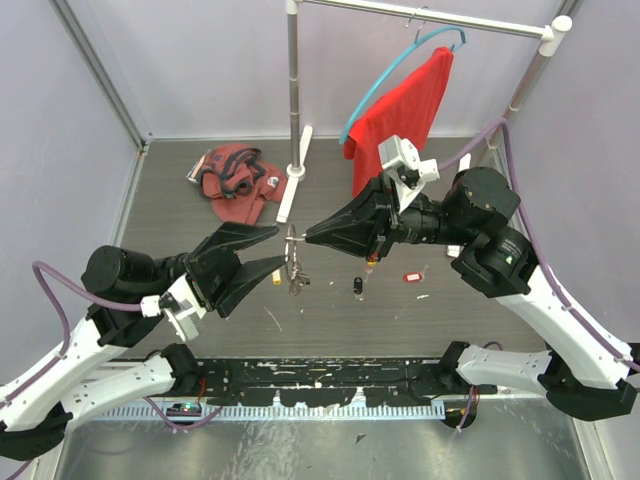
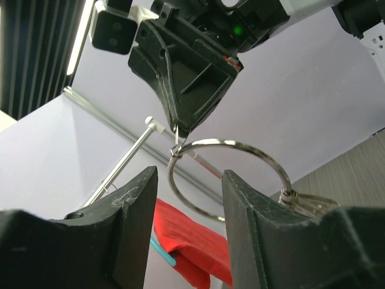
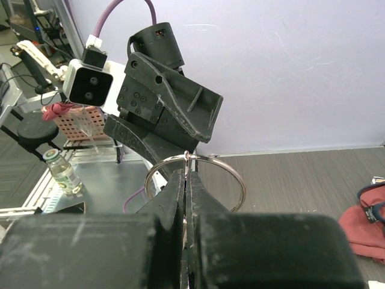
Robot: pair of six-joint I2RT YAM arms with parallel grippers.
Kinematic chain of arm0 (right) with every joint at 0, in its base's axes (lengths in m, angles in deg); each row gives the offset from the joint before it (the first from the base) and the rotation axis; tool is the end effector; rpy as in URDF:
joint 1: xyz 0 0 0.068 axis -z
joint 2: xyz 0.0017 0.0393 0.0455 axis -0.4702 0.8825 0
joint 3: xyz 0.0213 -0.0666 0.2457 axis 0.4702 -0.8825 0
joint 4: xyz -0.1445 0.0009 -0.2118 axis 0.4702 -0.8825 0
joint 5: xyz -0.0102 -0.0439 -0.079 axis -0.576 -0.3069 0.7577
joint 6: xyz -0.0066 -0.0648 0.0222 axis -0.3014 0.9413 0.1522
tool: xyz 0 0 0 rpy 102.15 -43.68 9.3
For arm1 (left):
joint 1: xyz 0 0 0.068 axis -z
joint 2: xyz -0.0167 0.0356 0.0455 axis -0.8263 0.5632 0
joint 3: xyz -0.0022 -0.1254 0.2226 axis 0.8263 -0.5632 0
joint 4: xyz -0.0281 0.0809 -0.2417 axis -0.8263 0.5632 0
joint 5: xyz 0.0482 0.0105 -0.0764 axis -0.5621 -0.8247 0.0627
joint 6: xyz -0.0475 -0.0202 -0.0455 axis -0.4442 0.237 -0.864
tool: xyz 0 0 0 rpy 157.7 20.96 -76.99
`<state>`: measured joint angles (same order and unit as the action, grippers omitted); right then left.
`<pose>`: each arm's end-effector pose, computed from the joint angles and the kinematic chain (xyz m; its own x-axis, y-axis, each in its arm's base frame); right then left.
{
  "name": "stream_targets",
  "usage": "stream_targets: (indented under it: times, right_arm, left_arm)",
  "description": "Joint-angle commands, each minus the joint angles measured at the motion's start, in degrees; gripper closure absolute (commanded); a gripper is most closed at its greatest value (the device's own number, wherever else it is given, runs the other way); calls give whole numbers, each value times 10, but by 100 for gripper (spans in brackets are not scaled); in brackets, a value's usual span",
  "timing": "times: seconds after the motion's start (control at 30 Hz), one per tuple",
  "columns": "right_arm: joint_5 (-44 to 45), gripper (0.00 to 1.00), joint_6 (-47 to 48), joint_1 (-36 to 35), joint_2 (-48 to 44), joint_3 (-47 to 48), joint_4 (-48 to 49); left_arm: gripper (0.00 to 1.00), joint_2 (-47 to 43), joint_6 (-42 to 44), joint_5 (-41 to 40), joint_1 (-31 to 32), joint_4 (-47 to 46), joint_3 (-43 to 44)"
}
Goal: Put the keys on the keyring
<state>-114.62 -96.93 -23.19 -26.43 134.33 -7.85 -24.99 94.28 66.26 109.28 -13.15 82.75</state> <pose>0.1008 0.1802 0.5138 -0.0490 0.1854 -0.9814 -0.9988 -0.0114 0.0477 0.0633 -0.1412 0.4478 0.8440 -0.2369 -0.4811 0.5340 0.2884 0.7948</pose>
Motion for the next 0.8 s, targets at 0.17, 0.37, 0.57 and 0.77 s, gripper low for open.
stream_targets:
  times: [0.17, 0.37, 0.57, 0.77]
  right_arm:
    - [-27, 99, -32, 2, 17, -4, 68]
    - [-37, 99, -41, 2, 24, -7, 71]
    - [-48, 99, -46, 2, 28, -3, 69]
    - [-52, 99, -47, 2, 27, -5, 66]
  left_arm:
    - [48, 9, 8, 26, 2, -20, 25]
    - [60, 19, 7, 13, 2, -20, 31]
    - [71, 21, 20, 11, 2, -7, 35]
    - [78, 22, 27, 10, 2, 2, 38]
